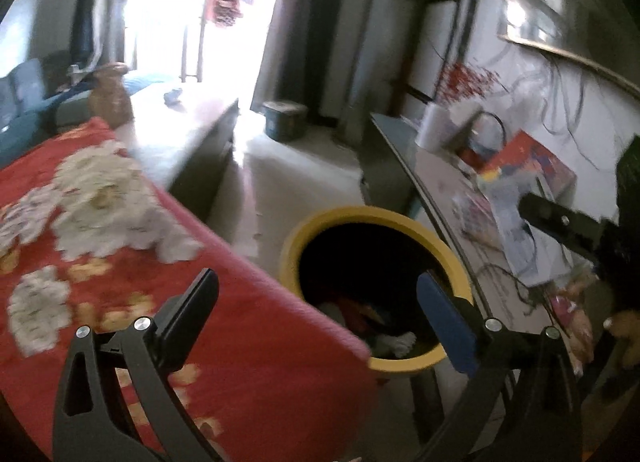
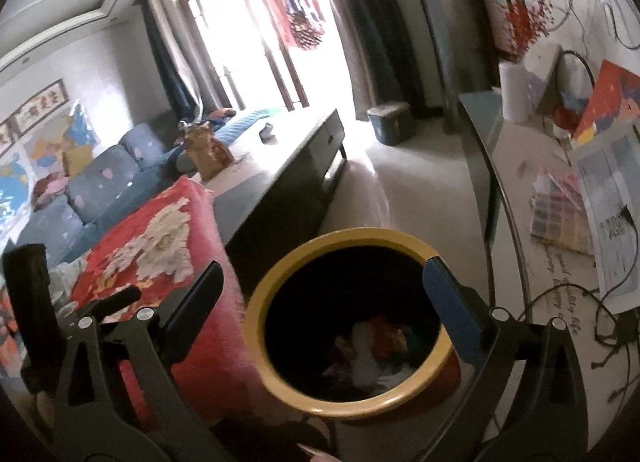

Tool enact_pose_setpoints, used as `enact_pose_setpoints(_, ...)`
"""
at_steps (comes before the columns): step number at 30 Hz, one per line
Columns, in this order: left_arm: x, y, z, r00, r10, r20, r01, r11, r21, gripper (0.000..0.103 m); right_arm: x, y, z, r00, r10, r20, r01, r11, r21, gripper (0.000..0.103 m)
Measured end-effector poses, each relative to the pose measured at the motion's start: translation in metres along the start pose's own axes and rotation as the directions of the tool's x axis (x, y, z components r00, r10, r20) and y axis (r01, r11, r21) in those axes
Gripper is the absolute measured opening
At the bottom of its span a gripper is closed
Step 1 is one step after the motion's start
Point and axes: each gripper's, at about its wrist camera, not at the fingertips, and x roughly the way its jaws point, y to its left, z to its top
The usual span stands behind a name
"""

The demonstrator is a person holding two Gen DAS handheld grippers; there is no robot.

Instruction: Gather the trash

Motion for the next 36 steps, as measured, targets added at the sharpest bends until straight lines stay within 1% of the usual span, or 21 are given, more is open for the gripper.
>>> enact_pose_setpoints(4, -0.026, 0.016, -0.003, 0.998, 0.059, 0.039, -0.057, 0.998, -0.034, 0.096, -0.004, 0.022, -0.004, 1.000, 0.022, 0.016, -0.022, 1.000, -0.022, 0.092)
enact_pose_setpoints(11, -0.072, 0.038, -0.021, 0.984, 0.152, 0.096, -0.146, 0.987, -0.073, 0.096, -0.014, 0.055, -0.013, 0.998, 0.024, 0.056, -0.020, 0.997, -0.070, 0.092)
enact_pose_setpoints(15, -0.097, 0.046, -0.031, 0.972, 0.193, 0.135, -0.181, 0.979, -0.093, 0.096, -0.027, 0.073, -0.024, 0.991, 0.004, 0.135, 0.010, 0.994, -0.107, 0.092)
enact_pose_setpoints(17, -0.109, 0.046, -0.036, 0.961, 0.226, 0.163, -0.212, 0.973, -0.096, 0.096, -0.032, 0.083, -0.028, 0.986, 0.009, 0.165, 0.012, 0.992, -0.125, 0.092)
enact_pose_setpoints(19, -0.121, 0.045, -0.039, 0.945, 0.262, 0.193, -0.249, 0.964, -0.091, 0.096, -0.039, 0.093, -0.035, 0.978, 0.018, 0.207, 0.012, 0.989, -0.144, 0.092)
enact_pose_setpoints(20, -0.128, 0.044, -0.042, 0.934, 0.286, 0.213, -0.273, 0.958, -0.090, 0.096, -0.043, 0.098, -0.040, 0.972, 0.026, 0.232, 0.011, 0.988, -0.157, 0.092)
enact_pose_setpoints(21, -0.134, 0.044, -0.043, 0.927, 0.298, 0.229, -0.284, 0.954, -0.092, 0.096, -0.045, 0.102, -0.042, 0.969, 0.033, 0.243, 0.008, 0.986, -0.167, 0.092)
enact_pose_setpoints(25, -0.156, 0.047, -0.052, 0.908, 0.324, 0.267, -0.303, 0.946, -0.115, 0.097, -0.055, 0.124, -0.054, 0.952, 0.070, 0.299, 0.005, 0.970, -0.243, 0.092)
enact_pose_setpoints(27, -0.163, 0.048, -0.054, 0.902, 0.333, 0.274, -0.312, 0.942, -0.121, 0.097, -0.058, 0.131, -0.060, 0.947, 0.095, 0.308, -0.012, 0.965, -0.261, 0.092)
enact_pose_setpoints(29, -0.170, 0.051, -0.058, 0.896, 0.342, 0.283, -0.320, 0.939, -0.124, 0.097, -0.058, 0.136, -0.064, 0.946, 0.101, 0.308, -0.014, 0.962, -0.273, 0.092)
enact_pose_setpoints(33, -0.179, 0.054, -0.065, 0.893, 0.348, 0.287, -0.321, 0.937, -0.137, 0.097, -0.057, 0.146, -0.071, 0.943, 0.099, 0.317, 0.001, 0.954, -0.301, 0.092)
enact_pose_setpoints(36, -0.180, 0.056, -0.066, 0.893, 0.344, 0.291, -0.316, 0.938, -0.141, 0.097, -0.057, 0.151, -0.072, 0.944, 0.107, 0.312, -0.006, 0.951, -0.309, 0.092)
